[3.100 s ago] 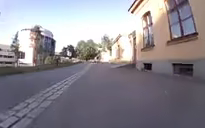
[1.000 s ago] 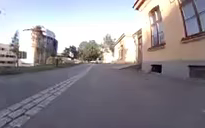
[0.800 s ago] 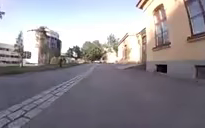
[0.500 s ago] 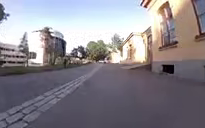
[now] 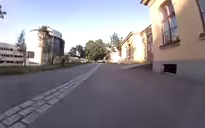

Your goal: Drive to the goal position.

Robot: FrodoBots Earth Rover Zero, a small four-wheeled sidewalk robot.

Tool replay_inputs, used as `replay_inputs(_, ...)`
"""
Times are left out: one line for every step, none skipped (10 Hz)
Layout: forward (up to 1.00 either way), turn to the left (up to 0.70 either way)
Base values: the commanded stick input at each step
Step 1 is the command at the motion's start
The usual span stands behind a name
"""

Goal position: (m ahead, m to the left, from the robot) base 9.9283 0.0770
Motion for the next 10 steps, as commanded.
replay_inputs(0.5,0.0)
replay_inputs(0.5,0.0)
replay_inputs(0.5,0.0)
replay_inputs(0.5,0.0)
replay_inputs(0.5,0.0)
replay_inputs(0.5,0.0)
replay_inputs(0.5,0.0)
replay_inputs(0.5,0.0)
replay_inputs(0.5,0.0)
replay_inputs(0.5,0.0)
